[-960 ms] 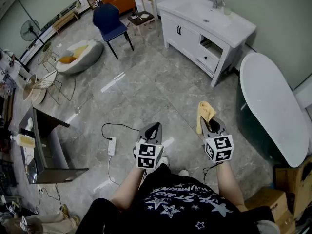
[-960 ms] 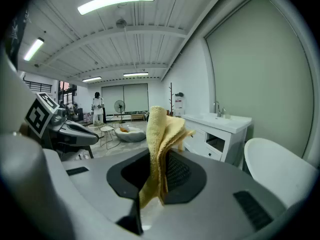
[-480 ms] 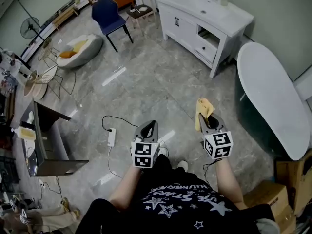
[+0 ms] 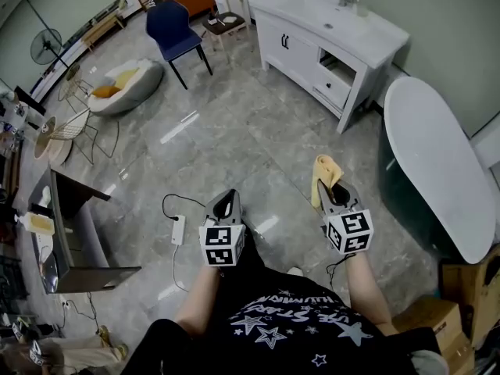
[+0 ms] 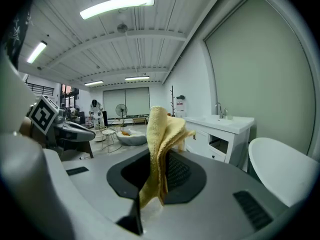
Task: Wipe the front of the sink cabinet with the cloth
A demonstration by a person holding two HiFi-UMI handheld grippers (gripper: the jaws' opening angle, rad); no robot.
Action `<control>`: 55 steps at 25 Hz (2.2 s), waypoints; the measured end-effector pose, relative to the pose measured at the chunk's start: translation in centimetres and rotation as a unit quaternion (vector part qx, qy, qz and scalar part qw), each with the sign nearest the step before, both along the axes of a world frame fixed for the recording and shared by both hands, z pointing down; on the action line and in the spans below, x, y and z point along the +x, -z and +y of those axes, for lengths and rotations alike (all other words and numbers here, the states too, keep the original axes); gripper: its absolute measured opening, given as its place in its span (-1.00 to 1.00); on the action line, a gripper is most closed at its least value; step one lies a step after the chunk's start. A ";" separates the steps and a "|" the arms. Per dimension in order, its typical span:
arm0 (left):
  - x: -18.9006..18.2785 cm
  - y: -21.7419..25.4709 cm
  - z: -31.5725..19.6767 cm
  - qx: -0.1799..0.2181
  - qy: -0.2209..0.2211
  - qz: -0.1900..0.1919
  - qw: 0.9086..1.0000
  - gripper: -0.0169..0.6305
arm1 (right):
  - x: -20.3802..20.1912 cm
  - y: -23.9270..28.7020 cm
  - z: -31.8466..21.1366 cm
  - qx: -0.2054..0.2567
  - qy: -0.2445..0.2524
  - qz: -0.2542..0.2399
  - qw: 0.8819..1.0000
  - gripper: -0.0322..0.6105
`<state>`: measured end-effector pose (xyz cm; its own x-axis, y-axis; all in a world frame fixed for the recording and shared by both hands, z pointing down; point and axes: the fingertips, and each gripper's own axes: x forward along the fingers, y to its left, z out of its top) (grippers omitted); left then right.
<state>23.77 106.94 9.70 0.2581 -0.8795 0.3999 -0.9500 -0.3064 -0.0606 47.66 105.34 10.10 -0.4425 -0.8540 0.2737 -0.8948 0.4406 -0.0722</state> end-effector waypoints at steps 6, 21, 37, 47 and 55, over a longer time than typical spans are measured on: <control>-7.0 -2.7 -11.0 -0.004 -0.011 -0.009 1.000 -0.91 | -5.4 -2.3 -10.8 -0.016 -0.016 0.019 1.000 -0.70; -27.3 -0.8 -43.7 0.007 -0.138 -0.032 0.990 -0.91 | -25.8 0.0 -42.5 -0.034 -0.086 0.000 0.996 -0.70; -34.3 -2.0 -58.1 -0.015 -0.082 -0.006 0.997 -0.90 | -29.9 -4.2 -62.6 -0.048 -0.083 -0.017 0.995 -0.70; -30.2 -5.7 -84.5 -0.055 -0.097 -0.019 0.994 -0.90 | -25.4 -12.7 -87.9 -0.105 -0.117 -0.053 0.986 -0.70; -25.5 -7.1 -100.5 -0.079 -0.128 -0.033 0.988 -0.90 | -21.4 -17.0 -102.1 -0.138 -0.177 -0.042 0.974 -0.70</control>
